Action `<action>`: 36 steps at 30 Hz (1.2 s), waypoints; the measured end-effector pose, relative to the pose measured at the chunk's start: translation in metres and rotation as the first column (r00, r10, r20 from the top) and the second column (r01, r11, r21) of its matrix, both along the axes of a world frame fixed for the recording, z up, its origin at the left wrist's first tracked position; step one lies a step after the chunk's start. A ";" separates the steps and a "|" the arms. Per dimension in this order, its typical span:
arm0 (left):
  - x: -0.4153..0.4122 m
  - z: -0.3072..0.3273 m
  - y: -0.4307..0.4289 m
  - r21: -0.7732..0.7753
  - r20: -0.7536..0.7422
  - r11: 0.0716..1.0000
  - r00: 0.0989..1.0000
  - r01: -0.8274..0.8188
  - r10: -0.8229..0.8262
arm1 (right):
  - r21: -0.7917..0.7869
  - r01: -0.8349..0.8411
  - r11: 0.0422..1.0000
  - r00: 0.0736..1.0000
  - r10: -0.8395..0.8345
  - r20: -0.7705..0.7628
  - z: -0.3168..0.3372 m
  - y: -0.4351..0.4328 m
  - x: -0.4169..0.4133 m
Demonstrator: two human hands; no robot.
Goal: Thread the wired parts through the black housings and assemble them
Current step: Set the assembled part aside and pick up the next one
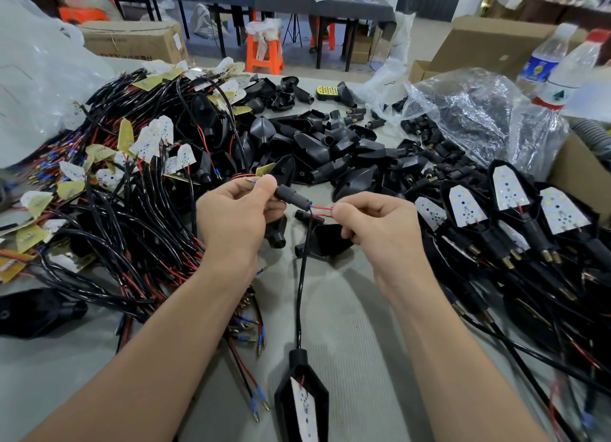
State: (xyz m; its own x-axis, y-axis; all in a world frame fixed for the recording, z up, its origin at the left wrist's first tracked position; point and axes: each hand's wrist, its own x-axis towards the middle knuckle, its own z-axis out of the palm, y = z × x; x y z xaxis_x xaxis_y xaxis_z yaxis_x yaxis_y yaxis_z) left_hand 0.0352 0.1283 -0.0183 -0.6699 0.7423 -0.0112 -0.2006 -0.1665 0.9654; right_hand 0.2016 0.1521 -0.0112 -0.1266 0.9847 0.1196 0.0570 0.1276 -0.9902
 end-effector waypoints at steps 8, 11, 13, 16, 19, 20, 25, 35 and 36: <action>0.005 -0.005 -0.001 -0.023 -0.047 0.999 0.998 0.044 -0.045 | 0.092 0.069 0.993 0.977 -0.086 0.196 -0.005 -0.008 -0.007; 0.006 -0.005 -0.001 -0.036 0.015 0.997 0.998 0.069 -0.068 | 0.068 0.076 0.995 0.990 -0.083 0.115 -0.005 -0.009 -0.011; 0.005 -0.004 0.000 -0.029 0.089 0.996 0.993 0.083 -0.080 | 0.020 0.048 0.999 0.999 -0.048 -0.011 -0.003 -0.007 -0.010; 0.003 -0.001 -0.001 -0.011 0.168 0.996 0.982 0.085 -0.082 | -0.031 -0.028 0.999 0.998 0.026 -0.063 -0.003 -0.004 -0.007; 0.004 0.000 -0.002 -0.008 0.166 0.996 0.983 0.084 -0.082 | -0.049 -0.068 0.996 0.997 0.066 -0.038 -0.006 -0.002 -0.007; 0.004 0.000 -0.002 -0.011 0.151 0.996 0.985 0.087 -0.084 | -0.042 -0.066 0.997 0.998 0.065 -0.028 -0.007 -0.002 -0.007; 0.008 -0.001 -0.004 -0.011 0.062 0.997 0.995 0.073 -0.072 | 0.006 0.027 1.000 0.999 -0.027 0.034 -0.005 -0.004 -0.007; 0.012 -0.002 -0.004 -0.034 0.168 0.998 0.984 0.060 -0.053 | 0.183 0.178 0.967 0.947 -0.219 0.233 -0.002 -0.017 -0.013; 0.012 -0.002 -0.004 -0.034 0.195 0.997 0.979 0.065 -0.058 | 0.168 0.168 0.971 0.951 -0.205 0.232 -0.002 -0.017 -0.014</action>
